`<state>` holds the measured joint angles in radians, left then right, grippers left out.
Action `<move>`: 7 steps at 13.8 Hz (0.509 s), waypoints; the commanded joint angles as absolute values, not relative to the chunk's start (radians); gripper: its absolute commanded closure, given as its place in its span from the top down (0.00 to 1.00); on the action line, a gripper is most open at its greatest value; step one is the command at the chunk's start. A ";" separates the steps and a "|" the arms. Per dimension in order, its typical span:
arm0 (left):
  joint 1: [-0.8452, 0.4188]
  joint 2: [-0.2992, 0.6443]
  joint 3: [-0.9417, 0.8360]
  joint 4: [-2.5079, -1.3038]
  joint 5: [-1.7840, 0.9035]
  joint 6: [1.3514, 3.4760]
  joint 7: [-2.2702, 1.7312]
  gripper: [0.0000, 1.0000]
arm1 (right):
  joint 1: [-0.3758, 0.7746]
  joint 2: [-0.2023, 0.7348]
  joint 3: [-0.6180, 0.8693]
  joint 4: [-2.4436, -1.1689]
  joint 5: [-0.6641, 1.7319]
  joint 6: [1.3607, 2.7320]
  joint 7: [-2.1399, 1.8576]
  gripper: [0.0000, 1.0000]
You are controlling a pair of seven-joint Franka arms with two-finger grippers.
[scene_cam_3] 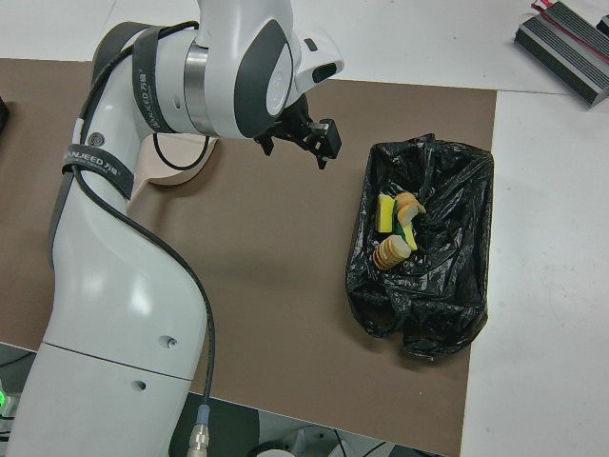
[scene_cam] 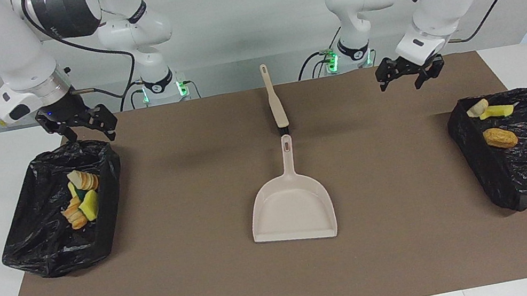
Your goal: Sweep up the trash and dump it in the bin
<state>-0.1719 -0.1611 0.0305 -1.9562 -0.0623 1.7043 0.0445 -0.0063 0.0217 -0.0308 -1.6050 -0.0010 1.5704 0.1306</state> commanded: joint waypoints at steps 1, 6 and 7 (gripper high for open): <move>-0.117 -0.199 0.018 -1.904 -0.043 1.660 0.136 1.00 | -0.017 0.002 -0.023 -1.626 -0.002 1.575 0.137 1.00; -0.094 -0.092 0.018 -1.604 0.014 1.508 0.169 1.00 | -0.017 0.002 -0.023 -1.626 -0.002 1.575 0.137 1.00; -0.092 -0.056 0.018 -1.542 0.012 1.476 0.170 1.00 | -0.017 0.002 -0.023 -1.626 -0.002 1.575 0.137 1.00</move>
